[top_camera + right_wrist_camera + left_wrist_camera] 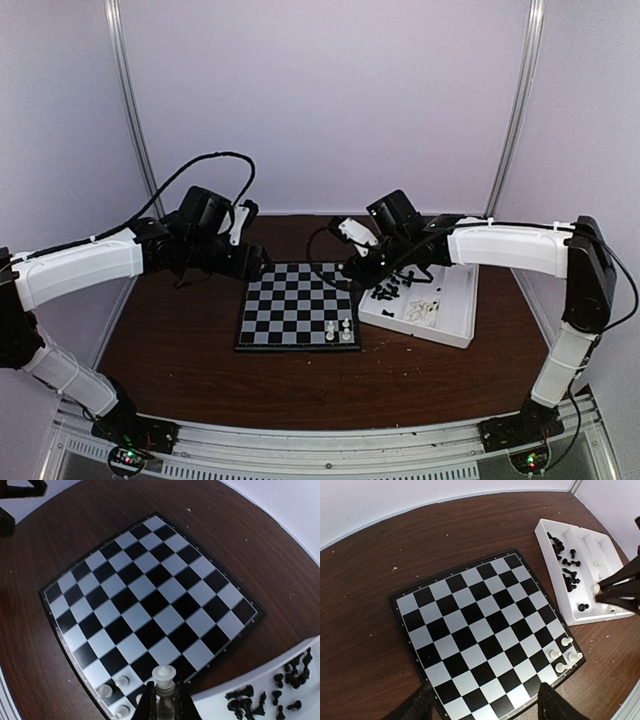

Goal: Set up the chess pieces on the board
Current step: Place the chess piece on the chessboard.

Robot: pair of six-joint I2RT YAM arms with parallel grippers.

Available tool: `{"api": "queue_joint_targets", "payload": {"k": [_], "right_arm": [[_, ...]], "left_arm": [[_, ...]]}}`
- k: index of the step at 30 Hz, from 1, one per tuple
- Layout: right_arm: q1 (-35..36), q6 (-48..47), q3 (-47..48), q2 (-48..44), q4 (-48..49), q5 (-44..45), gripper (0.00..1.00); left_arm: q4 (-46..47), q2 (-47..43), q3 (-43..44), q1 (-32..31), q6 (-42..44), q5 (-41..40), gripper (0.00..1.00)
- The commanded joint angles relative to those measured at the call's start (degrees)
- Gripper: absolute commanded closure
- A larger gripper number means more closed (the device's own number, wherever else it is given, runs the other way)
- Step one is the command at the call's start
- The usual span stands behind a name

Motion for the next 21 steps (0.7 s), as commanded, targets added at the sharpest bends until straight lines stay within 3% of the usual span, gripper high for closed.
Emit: {"api": "queue_joint_targets", "payload": {"k": [1, 11, 21], "right_arm": [[4.6, 7.8, -1.7, 2.7, 16.1, 0.4, 0.97], [12.0, 12.8, -1.3, 11.4, 31.6, 5.4, 0.97], [16.8, 13.9, 1.4, 19.2, 33.0, 7.1, 0.97]], "left_arm": [[3.7, -1.9, -3.1, 2.2, -2.9, 5.7, 0.29], [4.8, -6.1, -12.1, 9.8, -10.4, 12.1, 0.29], [8.4, -5.2, -19.3, 12.9, -12.5, 15.5, 0.32]]}}
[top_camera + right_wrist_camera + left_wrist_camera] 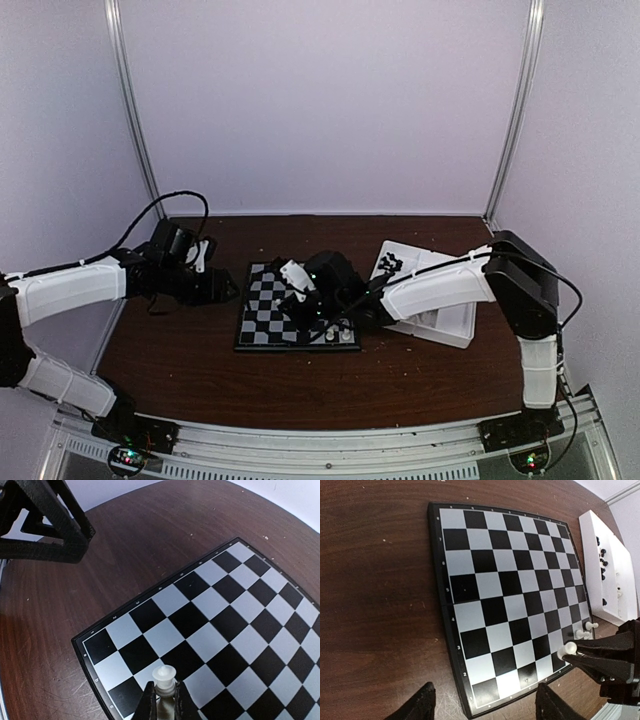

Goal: Set up the chess pieces on the board
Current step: Place the chess piece on the chessboard.

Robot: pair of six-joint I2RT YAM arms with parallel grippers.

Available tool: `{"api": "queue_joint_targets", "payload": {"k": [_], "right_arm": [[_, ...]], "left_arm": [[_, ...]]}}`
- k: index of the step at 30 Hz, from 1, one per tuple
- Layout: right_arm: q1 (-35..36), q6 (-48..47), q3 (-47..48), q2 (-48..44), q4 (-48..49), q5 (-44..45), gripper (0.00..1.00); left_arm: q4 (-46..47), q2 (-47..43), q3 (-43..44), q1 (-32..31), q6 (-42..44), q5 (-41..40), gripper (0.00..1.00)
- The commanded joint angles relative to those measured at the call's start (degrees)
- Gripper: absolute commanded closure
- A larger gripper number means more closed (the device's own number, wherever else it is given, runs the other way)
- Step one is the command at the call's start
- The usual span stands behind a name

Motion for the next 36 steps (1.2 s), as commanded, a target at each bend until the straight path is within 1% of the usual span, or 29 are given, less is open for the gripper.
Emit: {"api": "queue_joint_targets", "payload": {"k": [1, 7, 16, 21, 29, 36], "right_arm": [[1.4, 1.6, 2.2, 2.7, 2.1, 1.1, 0.97], [2.3, 1.0, 4.6, 4.8, 0.5, 0.9, 0.97], [2.5, 0.5, 7.0, 7.6, -1.8, 0.1, 0.95], [2.6, 0.2, 8.3, 8.3, -2.6, 0.0, 0.95], [2.8, -0.3, 9.0, 9.3, -3.2, 0.4, 0.94], [3.0, -0.5, 9.2, 9.5, -3.3, 0.2, 0.91]], "left_arm": [[5.8, 2.4, -2.3, 0.1, -1.4, 4.0, 0.32], [8.4, 6.1, -3.0, 0.1, -1.3, 7.6, 0.36], [11.0, 11.7, -2.8, 0.1, -1.4, 10.0, 0.38], [11.1, 14.6, -1.1, 0.1, -0.7, 11.3, 0.39], [11.3, 18.6, 0.3, 0.1, -0.1, 11.6, 0.40], [10.8, 19.2, 1.7, 0.0, 1.0, 10.9, 0.41]]}}
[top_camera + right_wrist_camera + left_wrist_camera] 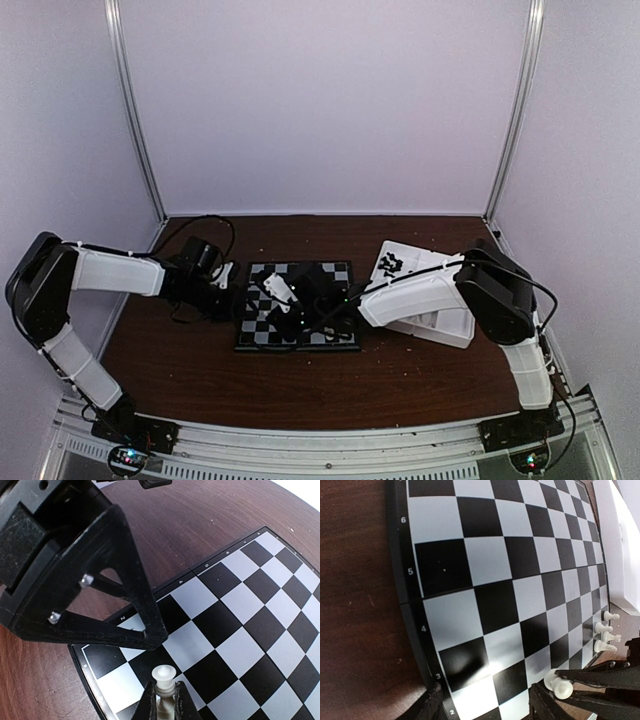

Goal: Set up the chess pieces on the board
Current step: Place the chess piece on the chessboard.

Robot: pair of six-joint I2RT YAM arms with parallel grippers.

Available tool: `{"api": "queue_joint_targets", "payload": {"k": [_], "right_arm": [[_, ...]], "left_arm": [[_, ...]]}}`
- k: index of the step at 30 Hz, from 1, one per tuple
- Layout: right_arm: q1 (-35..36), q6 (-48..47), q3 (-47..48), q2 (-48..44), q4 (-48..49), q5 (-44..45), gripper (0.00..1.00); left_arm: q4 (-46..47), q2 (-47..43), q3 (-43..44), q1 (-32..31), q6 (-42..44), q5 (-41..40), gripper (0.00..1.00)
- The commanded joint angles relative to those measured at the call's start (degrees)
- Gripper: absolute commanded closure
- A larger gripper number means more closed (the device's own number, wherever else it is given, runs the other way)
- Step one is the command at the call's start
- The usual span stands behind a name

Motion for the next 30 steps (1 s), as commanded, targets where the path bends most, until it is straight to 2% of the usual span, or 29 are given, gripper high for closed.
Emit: {"api": "queue_joint_targets", "payload": {"k": [1, 18, 30], "right_arm": [[0.6, -0.7, 1.3, 1.0, -0.3, 0.1, 0.91], [0.8, -1.1, 2.6, 2.6, -1.4, 0.0, 0.89], [0.8, -1.2, 1.7, 1.7, -0.7, 0.5, 0.78]], "left_arm": [[0.7, 1.4, 1.9, -0.3, 1.6, 0.5, 0.41], [-1.5, 3.0, 3.7, -2.7, 3.2, 4.4, 0.44], [-2.9, 1.6, 4.1, -3.3, 3.8, 4.5, 0.44]]}}
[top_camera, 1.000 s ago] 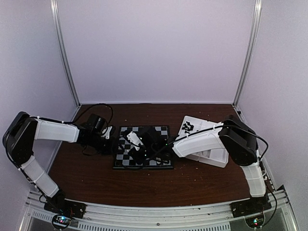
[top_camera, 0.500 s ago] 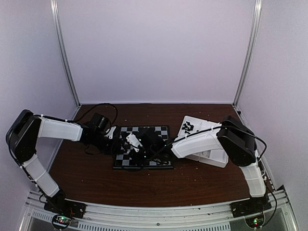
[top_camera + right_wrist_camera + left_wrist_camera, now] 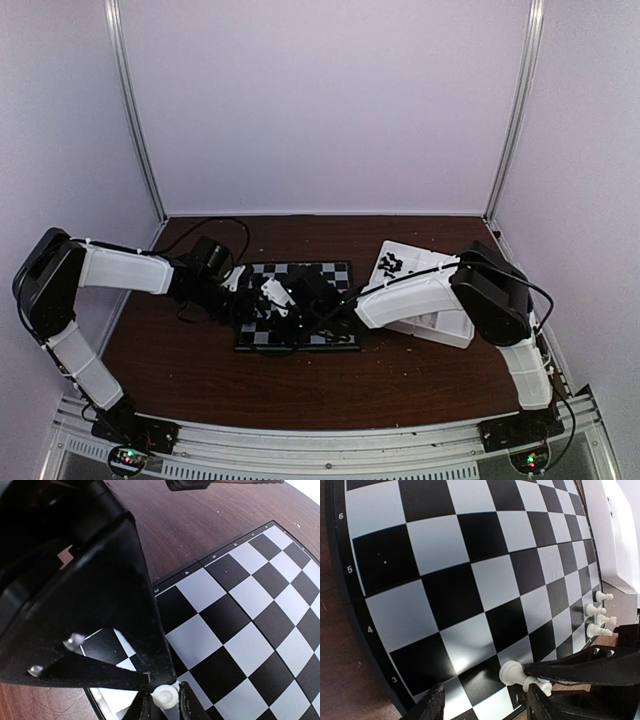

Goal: Set up the chess pieces on the board
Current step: Place the chess piece on the chessboard.

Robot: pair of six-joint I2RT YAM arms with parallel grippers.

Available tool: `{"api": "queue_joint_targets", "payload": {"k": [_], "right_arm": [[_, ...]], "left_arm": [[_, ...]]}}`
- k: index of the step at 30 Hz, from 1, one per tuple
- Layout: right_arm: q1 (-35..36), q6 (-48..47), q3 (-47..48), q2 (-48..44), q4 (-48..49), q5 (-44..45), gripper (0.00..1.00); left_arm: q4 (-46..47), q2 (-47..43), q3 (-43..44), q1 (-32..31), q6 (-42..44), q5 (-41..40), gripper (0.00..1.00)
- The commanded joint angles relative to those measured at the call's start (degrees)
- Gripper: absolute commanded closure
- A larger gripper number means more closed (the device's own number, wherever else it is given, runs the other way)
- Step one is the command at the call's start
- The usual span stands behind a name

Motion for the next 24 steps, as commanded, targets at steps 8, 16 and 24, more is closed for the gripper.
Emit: {"api": "queue_joint_targets", "payload": {"k": [8, 16, 24], "right_arm": [[0.4, -0.1, -2.9, -3.6, 3.1, 1.8, 0.58], [0.5, -1.0, -9.6, -12.1, 7.4, 4.9, 0.32], [0.3, -1.5, -14.5, -22.6, 6.0, 14.7, 0.21]], "left_arm": [[-5.9, -4.9, 2.3, -0.6, 3.4, -6.3, 0.44], [-8.1, -12.6, 1.4, -1.0, 5.7, -12.3, 0.45], [-9.9, -12.5, 4.0, -6.9, 9.1, -17.8, 0.43]]}}
